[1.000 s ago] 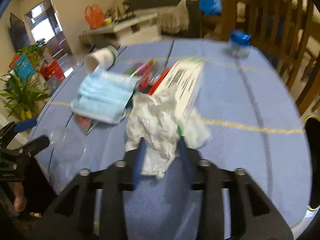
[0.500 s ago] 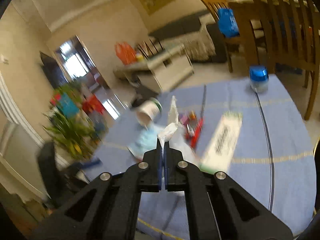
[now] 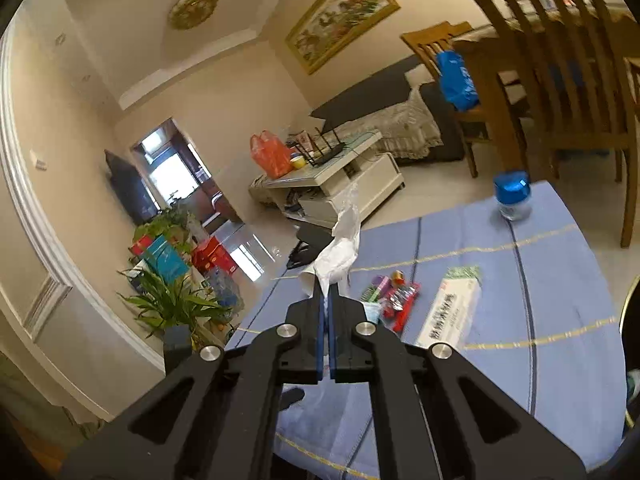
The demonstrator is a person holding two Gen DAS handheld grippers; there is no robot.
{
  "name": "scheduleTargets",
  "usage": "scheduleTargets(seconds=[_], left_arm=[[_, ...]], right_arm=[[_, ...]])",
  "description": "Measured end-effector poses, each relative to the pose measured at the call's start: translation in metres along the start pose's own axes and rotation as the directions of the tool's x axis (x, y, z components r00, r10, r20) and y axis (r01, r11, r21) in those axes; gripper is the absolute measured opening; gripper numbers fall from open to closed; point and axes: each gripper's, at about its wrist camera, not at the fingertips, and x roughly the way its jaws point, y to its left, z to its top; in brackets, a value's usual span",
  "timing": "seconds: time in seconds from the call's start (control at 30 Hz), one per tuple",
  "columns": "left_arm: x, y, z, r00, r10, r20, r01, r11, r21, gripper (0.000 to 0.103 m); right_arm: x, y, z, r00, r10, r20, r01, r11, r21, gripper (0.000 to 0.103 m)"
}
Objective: Collect trash
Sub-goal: 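Drop the tissue into the bin with the right tool while the left tool grasps the clear plastic cup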
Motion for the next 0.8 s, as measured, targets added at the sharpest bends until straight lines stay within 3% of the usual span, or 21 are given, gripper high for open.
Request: scheduleTargets(seconds=[0.07, 0.4, 0.57, 0.7, 0.8], left_arm=[[0.007, -0.006, -0.003, 0.999, 0.020, -0.028, -0.019, 0.999, 0.027, 0.037], [-0.008, -0.004, 0.002, 0.998, 0.055, 0.018, -0.055, 0.998, -0.008, 0.035], [-0.015, -0.022, 0.009, 0.998, 0.054, 0.033, -0.055, 0.998, 0.034, 0.035], [-0.020, -0.042, 0.021, 0.998, 0.024, 0.055, -0.029, 0.996, 0.084, 0.035], [-0.020, -0.062, 0.031, 0.997, -0.016, 0.070, 0.008, 0.994, 0.112, 0.035]], right_arm=[[-0.002, -0.008, -0.006, 1.000, -0.010, -0.002, 0.010, 1.000, 0.014, 0.002], [-0.023, -0.034, -0.010, 0.997, -0.049, 0.053, 0.047, 0.998, 0.040, 0.002], [-0.045, -0.058, -0.009, 0.990, -0.103, 0.092, 0.095, 0.992, 0.080, 0.002], [-0.079, -0.089, -0.006, 0.968, -0.199, 0.151, 0.181, 0.975, 0.127, 0.002], [-0.106, -0.109, -0.001, 0.931, -0.312, 0.187, 0.288, 0.947, 0.145, 0.002]])
